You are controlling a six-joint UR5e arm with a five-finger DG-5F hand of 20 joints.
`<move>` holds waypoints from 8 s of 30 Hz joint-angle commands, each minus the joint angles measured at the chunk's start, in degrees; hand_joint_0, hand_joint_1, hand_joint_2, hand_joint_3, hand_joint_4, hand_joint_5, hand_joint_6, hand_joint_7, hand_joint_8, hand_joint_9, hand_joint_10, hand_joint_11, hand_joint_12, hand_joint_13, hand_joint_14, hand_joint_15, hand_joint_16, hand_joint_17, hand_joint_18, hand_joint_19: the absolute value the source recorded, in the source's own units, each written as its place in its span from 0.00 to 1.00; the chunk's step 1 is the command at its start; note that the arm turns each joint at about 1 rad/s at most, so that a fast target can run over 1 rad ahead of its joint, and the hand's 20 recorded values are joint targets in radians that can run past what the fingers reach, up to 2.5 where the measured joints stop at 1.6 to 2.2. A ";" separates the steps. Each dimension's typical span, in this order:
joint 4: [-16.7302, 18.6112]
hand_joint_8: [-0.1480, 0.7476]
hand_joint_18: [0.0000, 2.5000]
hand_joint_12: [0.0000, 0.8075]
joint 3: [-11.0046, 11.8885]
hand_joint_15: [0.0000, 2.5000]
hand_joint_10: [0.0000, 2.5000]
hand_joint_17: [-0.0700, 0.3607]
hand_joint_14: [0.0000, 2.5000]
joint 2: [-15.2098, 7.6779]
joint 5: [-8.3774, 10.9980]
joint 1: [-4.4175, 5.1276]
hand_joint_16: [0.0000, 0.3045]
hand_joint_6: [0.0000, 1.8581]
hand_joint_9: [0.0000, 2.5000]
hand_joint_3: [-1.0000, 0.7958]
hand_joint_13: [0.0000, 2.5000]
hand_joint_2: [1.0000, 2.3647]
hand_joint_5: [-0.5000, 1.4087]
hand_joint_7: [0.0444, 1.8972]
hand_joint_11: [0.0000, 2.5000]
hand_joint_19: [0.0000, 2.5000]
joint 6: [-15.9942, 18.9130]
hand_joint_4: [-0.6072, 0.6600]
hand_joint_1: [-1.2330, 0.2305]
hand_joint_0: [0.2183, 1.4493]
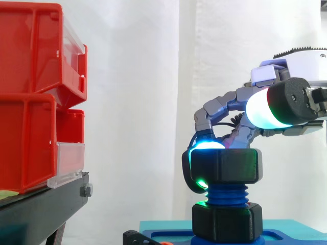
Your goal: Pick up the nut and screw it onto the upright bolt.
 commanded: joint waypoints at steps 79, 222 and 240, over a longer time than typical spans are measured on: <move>3.95 0.43 0.08 0.44 4.13 0.01 0.00 0.42 0.00 -2.52 1.40 -0.40 0.16 0.27 0.31 0.28 0.19 0.00 0.18 0.34 0.00 0.05 4.66 0.59 0.57 0.18; 0.34 0.42 0.02 0.45 3.34 0.00 0.00 0.44 0.00 2.05 7.20 -0.67 0.17 0.27 0.30 0.28 0.13 0.00 0.18 0.31 0.00 0.02 5.98 0.56 0.54 0.17; 9.05 0.43 0.01 0.45 -3.60 0.00 0.00 0.43 0.00 1.97 11.15 1.97 0.17 0.27 0.28 0.28 0.13 0.00 0.18 0.32 0.00 0.02 5.45 0.57 0.54 0.18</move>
